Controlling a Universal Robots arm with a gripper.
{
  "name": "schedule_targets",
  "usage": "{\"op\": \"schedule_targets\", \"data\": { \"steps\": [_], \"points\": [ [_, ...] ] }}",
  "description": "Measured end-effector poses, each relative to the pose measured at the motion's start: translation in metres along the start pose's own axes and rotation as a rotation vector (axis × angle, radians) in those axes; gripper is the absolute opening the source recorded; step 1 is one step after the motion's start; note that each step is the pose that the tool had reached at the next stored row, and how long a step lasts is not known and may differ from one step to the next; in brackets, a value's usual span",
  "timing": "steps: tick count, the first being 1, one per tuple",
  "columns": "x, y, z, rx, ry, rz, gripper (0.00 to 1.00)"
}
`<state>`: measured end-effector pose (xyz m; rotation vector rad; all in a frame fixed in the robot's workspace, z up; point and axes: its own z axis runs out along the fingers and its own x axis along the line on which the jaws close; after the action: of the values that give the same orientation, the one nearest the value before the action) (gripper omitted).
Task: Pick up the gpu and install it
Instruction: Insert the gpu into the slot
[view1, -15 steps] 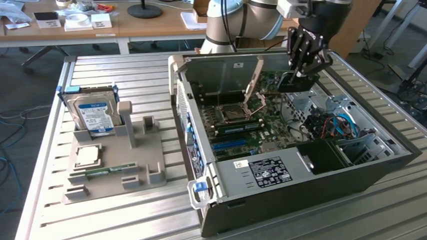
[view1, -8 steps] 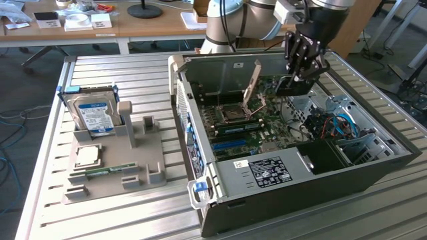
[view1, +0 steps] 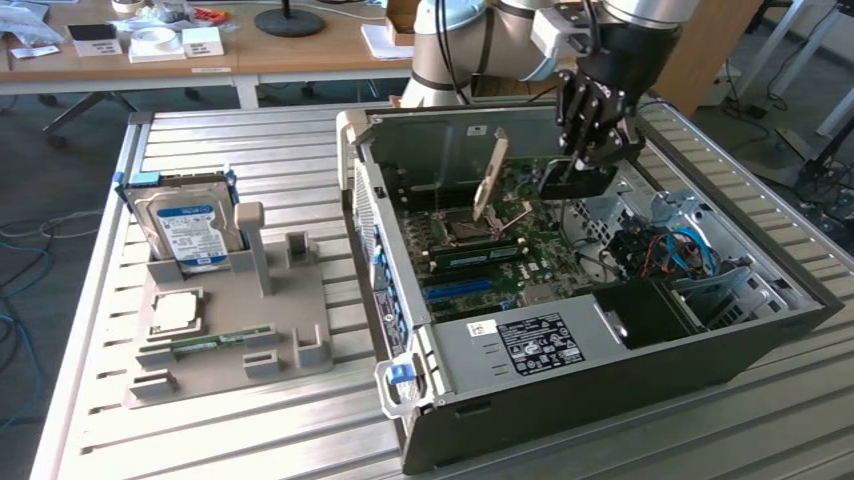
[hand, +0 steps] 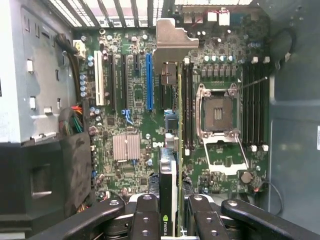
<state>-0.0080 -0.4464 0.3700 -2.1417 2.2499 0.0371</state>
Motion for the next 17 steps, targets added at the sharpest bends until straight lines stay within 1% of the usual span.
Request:
{"op": "schedule_targets", "data": {
  "steps": [10,15,17],
  "points": [
    [0.004,0.0101,0.0148,-0.0005,-0.0006,-0.013,0.27],
    [0.005,0.0162,0.0201,-0.0008,-0.0007,-0.02,0.27],
    [0.007,0.0169,0.0218,-0.0009,-0.0005,-0.022,0.27]
  ]
}}
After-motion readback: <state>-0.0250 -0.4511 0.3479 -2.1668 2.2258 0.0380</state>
